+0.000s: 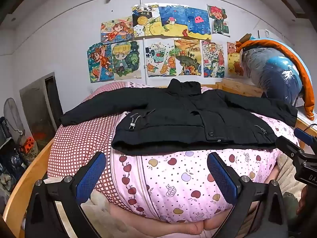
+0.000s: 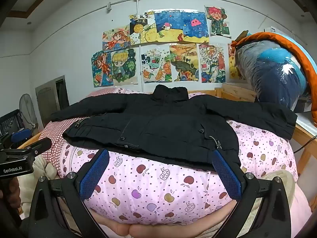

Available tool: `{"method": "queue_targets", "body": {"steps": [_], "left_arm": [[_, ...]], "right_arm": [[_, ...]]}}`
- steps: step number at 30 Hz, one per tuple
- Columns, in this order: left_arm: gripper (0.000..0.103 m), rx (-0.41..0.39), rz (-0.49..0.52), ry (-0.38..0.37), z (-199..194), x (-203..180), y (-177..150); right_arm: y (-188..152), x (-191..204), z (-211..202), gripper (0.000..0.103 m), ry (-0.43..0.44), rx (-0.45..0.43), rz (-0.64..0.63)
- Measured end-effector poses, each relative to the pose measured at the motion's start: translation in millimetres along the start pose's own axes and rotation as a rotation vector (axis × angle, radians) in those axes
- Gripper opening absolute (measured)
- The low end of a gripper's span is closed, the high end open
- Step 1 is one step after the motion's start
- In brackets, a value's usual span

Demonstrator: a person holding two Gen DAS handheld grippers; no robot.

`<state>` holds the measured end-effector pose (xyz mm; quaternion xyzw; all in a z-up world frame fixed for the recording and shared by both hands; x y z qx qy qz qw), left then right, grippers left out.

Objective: Fold large clothes

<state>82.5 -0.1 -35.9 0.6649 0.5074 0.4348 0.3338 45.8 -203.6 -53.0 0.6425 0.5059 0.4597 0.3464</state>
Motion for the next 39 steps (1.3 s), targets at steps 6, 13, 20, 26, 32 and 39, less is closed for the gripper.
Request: {"method": "queue_targets", "body": {"steps": [6,13,20,26,32,39], "left_arm": [[0.103,0.002,0.003,-0.002,0,0,0],[0.103,0.005,0.002,-0.001,0,0,0],[0.103,0.006,0.003,-0.001,0,0,0],[0.103,0.007,0.003,-0.001,5,0,-8],[0.103,0.008,0.004,-0.001,4,0,-7],[0.103,0.008,0.004,0.0,5,0,-9]], "right_arm": [[-1,0,1,0.102,0.005,0.006,0.003],[-1,0,0,0.102,0.007,0.014,0.008],[-7,-1,3,0.102,0.009,0.021,0.015],[-7,-1,4,0.102,0.011,0.023,0.017],[-9,-2,4,0.102,0.011,0.028,0.019],[-10,-1,6,0.102,0.011,0.035,0.022]]}}
Point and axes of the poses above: each gripper's, at about its wrist camera, not at the fingertips, and z roughly the way its jaws point, x to its left, y to its top, the point moved 9 cm from there along z, roughly the way its jaws point, and after that the axes turned 11 degrees about z, right-handed, at the moved point
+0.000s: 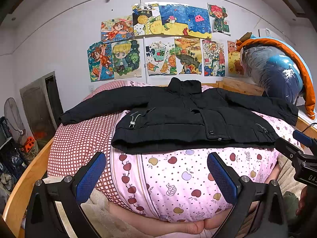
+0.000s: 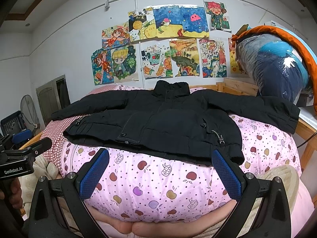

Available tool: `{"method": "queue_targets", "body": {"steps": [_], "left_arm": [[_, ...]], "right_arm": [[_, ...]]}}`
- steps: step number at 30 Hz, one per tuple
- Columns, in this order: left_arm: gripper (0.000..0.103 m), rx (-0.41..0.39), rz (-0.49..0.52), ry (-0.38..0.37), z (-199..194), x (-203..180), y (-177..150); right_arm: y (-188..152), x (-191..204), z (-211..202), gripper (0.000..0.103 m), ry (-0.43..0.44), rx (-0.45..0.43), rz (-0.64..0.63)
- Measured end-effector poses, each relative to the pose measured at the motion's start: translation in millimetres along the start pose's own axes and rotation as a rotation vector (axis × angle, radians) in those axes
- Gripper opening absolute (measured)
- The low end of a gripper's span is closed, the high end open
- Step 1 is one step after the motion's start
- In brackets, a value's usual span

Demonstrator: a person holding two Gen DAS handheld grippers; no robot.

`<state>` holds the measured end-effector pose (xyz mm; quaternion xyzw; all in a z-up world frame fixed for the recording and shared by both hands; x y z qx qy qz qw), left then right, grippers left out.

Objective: Fold large clothes

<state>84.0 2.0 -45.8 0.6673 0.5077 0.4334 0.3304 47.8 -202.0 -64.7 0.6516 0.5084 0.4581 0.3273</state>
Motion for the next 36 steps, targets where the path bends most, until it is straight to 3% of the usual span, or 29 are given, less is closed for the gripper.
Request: {"method": "queue_targets", "body": {"steps": [36], "left_arm": [[0.103,0.002,0.004,0.0,-0.4,-0.8,0.8]], "right_arm": [[-4.9,-0.6,2.9,0.102,0.0,0.017,0.008]]}}
Point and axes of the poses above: each gripper's, at about its wrist camera, not at the fingertips, and z roughly the way its jaws point, x to its left, y to its top, the point moved 9 cm from there along z, roughly the way its jaws point, and after that the axes turned 11 degrees about z, right-handed, at the moved point
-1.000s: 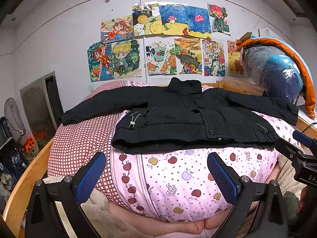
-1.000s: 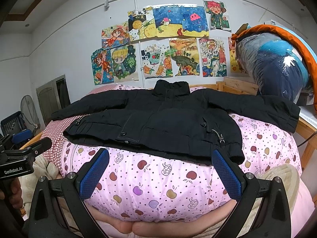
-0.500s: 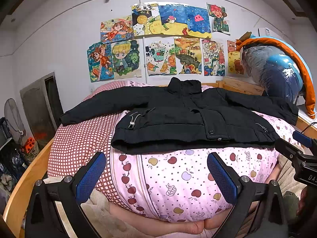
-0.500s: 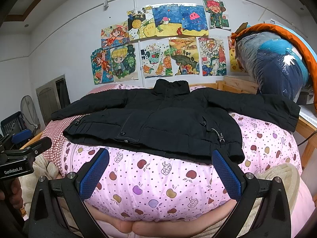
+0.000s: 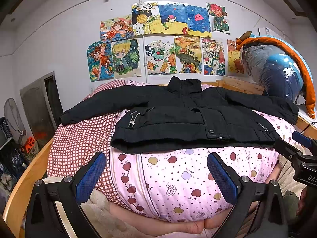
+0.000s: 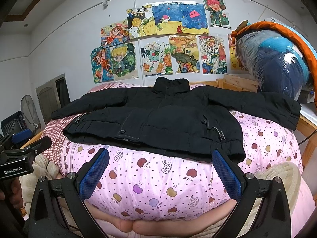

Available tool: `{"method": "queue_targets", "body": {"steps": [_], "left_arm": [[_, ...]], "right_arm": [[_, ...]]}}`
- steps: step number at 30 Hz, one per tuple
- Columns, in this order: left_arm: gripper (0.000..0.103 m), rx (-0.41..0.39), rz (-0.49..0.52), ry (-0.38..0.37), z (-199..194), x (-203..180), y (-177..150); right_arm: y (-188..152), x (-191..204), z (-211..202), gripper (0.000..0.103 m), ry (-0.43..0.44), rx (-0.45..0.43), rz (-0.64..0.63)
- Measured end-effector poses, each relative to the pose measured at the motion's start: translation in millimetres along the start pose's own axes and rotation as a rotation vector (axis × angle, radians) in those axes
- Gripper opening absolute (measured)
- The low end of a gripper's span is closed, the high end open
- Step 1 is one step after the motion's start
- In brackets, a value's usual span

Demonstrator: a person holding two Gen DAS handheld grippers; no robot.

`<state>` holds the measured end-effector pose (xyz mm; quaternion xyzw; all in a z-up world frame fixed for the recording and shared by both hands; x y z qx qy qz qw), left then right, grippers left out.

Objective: Fold large clothes

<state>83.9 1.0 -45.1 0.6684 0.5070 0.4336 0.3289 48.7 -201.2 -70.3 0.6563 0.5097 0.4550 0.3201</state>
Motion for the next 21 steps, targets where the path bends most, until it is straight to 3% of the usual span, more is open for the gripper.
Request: {"method": "queue_targets", "body": {"steps": [21], "left_arm": [[0.103,0.026,0.006,-0.002,12,-6,-5]], "right_arm": [[-7,0,2,0.102,-0.02,0.016,0.01]]}}
Point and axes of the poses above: each gripper's, at about its wrist camera, not at the fingertips, and z roughly the way its jaws point, x to its left, y to its top, the point moved 9 cm from there along z, roughly the way its jaws point, and after that the axes turned 11 degrees about z, right-handed, at the moved point
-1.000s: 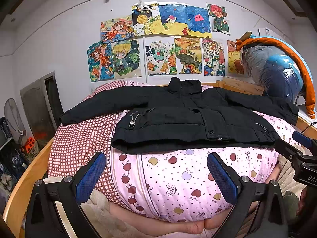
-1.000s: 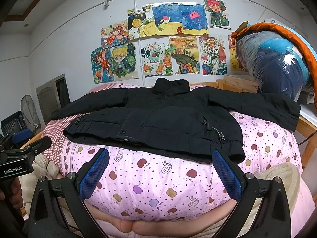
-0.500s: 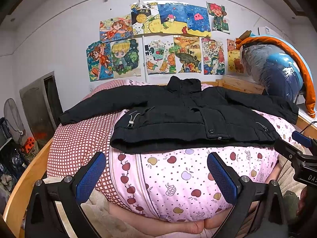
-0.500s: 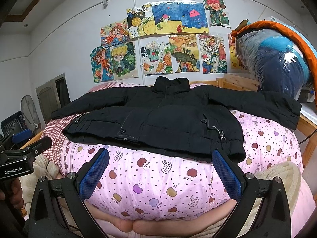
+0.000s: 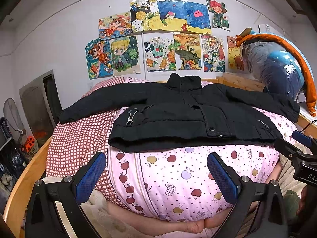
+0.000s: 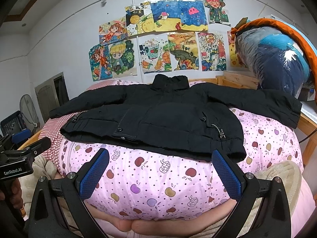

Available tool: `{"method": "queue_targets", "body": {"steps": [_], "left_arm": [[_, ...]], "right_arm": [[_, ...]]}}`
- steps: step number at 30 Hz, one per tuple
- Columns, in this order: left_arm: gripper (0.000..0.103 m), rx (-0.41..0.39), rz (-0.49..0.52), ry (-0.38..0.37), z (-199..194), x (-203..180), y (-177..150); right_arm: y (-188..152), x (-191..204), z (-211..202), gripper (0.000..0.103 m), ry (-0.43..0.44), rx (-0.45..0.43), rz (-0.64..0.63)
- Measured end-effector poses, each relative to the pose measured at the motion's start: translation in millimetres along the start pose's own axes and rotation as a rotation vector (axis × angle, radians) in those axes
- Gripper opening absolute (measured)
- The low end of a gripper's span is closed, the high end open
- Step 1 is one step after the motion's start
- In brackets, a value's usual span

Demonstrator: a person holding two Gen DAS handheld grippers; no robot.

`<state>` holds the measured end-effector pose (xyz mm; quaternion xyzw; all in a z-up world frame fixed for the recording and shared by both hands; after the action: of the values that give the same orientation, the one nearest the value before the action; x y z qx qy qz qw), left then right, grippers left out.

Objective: Fold large clothes

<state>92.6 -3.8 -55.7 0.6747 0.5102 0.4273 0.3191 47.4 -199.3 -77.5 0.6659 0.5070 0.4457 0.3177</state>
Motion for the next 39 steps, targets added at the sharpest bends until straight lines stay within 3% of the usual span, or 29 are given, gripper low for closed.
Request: {"method": "queue_targets", "body": {"steps": [8,12,18,24,27,32,39], "left_arm": [[0.103,0.051,0.016,-0.021,12,-3,6],[0.103,0.081,0.05,-0.026,28,-6,17],[0.103,0.093,0.138,0.0,56,-11,53],[0.103,0.088,0.182,0.001,96,-21,99],[0.103,0.108,0.21,-0.035,124,-32,121],[0.103,0.164,0.258,-0.156,175,-59,164],[0.103,0.16,0.352,-0.313,256,-130,226]], "right_arm": [[-3,-11,12,0.102,-0.026,0.043,0.04],[14,-29,25,0.102,-0.047,0.043,0.07],[59,-79,43,0.102,-0.167,-0.053,0.136],[94,-165,62,0.102,-0.339,-0.185,0.4],[104,-207,82,0.102,-0.4,-0.189,0.489],[108,-262,121,0.102,-0.437,-0.139,0.576],[90,-326,140,0.102,-0.584,-0.148,0.771]]}}
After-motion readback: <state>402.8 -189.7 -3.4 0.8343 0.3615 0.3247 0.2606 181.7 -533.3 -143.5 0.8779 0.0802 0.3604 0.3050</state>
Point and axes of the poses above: each gripper's, at about its wrist camera, not at the fingertips, and z roughly the way its jaws point, x to its left, y to its top, the point moved 9 cm from there along z, roughly the way its jaws point, and after that the axes turned 11 degrees about z, right-handed, at the moved point
